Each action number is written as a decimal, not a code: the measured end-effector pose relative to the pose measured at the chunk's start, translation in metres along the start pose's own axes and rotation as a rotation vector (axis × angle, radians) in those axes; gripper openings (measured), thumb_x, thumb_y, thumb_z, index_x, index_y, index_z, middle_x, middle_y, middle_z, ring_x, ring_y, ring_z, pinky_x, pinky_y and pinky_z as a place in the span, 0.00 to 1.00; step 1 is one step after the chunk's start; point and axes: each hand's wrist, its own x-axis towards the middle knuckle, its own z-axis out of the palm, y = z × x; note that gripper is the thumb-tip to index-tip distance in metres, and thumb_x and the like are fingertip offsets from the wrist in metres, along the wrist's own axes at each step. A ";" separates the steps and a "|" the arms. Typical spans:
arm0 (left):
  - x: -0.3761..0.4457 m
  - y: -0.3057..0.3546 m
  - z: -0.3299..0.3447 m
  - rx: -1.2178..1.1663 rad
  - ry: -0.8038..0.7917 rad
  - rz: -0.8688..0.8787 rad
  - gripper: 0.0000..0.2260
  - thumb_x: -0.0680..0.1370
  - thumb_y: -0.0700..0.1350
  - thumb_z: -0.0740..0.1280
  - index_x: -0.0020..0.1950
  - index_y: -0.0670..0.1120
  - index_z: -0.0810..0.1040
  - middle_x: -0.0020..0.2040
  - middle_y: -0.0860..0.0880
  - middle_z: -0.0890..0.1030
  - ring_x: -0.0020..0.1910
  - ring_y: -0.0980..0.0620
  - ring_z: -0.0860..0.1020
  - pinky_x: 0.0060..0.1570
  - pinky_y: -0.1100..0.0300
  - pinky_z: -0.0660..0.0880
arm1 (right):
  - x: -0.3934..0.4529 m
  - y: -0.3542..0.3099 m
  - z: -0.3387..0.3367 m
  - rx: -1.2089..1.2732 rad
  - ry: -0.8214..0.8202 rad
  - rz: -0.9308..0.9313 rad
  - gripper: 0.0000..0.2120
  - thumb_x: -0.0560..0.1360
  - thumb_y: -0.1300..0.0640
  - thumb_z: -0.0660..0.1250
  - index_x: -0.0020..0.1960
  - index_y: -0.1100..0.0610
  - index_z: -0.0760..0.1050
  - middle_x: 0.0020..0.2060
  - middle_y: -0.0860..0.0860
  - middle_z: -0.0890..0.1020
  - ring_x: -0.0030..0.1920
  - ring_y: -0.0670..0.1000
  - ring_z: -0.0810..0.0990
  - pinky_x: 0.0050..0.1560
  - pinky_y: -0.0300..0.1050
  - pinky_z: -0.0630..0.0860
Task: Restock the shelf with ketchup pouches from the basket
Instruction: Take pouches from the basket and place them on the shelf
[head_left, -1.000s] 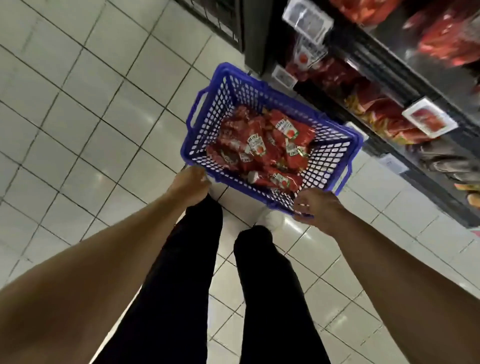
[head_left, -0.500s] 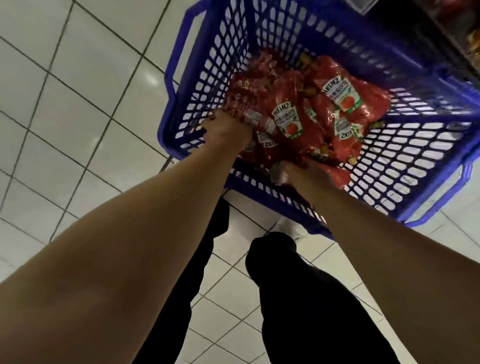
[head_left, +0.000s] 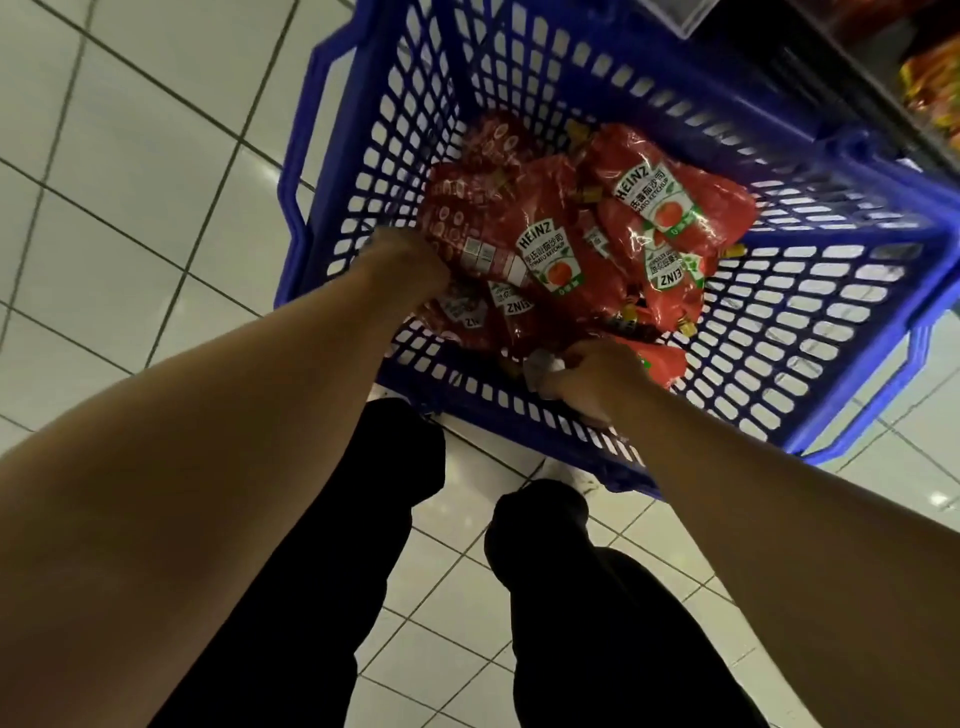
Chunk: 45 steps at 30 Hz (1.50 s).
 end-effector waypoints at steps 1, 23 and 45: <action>-0.003 0.000 -0.004 0.013 -0.032 0.017 0.24 0.80 0.54 0.65 0.70 0.39 0.71 0.61 0.39 0.79 0.59 0.40 0.79 0.60 0.49 0.77 | 0.000 0.005 -0.006 0.122 -0.064 0.066 0.15 0.71 0.47 0.74 0.50 0.56 0.79 0.51 0.54 0.81 0.50 0.55 0.80 0.49 0.48 0.82; -0.277 -0.072 -0.103 -1.546 -0.256 -0.010 0.23 0.69 0.35 0.70 0.64 0.43 0.76 0.58 0.41 0.83 0.55 0.42 0.84 0.50 0.51 0.83 | -0.264 0.011 -0.076 1.385 -0.531 -0.050 0.11 0.74 0.63 0.64 0.54 0.65 0.77 0.41 0.58 0.85 0.35 0.53 0.83 0.33 0.45 0.81; -0.682 -0.061 -0.338 -1.257 -0.582 1.224 0.22 0.65 0.34 0.78 0.57 0.46 0.83 0.55 0.40 0.80 0.55 0.42 0.78 0.62 0.46 0.73 | -0.717 -0.078 -0.226 1.148 0.446 -0.975 0.19 0.67 0.58 0.79 0.56 0.55 0.80 0.49 0.54 0.87 0.47 0.53 0.86 0.49 0.51 0.82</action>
